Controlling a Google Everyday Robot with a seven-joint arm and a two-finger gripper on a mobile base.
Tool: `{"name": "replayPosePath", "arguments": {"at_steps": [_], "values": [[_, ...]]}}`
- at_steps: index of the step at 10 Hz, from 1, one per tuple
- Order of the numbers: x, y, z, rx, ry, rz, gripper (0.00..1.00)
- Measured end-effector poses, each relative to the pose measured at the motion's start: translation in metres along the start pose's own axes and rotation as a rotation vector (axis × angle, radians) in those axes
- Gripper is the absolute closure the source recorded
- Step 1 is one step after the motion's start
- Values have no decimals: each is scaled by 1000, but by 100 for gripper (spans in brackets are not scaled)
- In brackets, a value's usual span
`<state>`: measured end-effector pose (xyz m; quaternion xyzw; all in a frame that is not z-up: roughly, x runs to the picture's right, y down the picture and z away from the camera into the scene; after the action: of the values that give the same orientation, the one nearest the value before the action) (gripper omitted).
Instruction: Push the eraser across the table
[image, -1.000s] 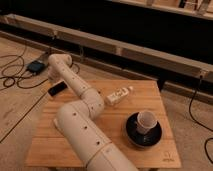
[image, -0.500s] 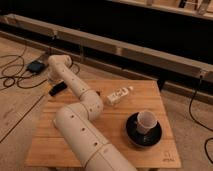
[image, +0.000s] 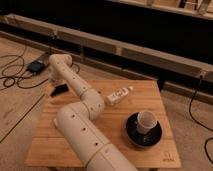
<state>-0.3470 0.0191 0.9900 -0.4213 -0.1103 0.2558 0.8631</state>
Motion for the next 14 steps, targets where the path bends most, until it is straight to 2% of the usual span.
{"name": "replayPosePath", "arguments": {"at_steps": [3,8,14], "values": [[3,9,-3,-31,18,-1,20],[-7,33,-2,-71,40,-59,20],[6,44,2,-99,105,-72,20]]}}
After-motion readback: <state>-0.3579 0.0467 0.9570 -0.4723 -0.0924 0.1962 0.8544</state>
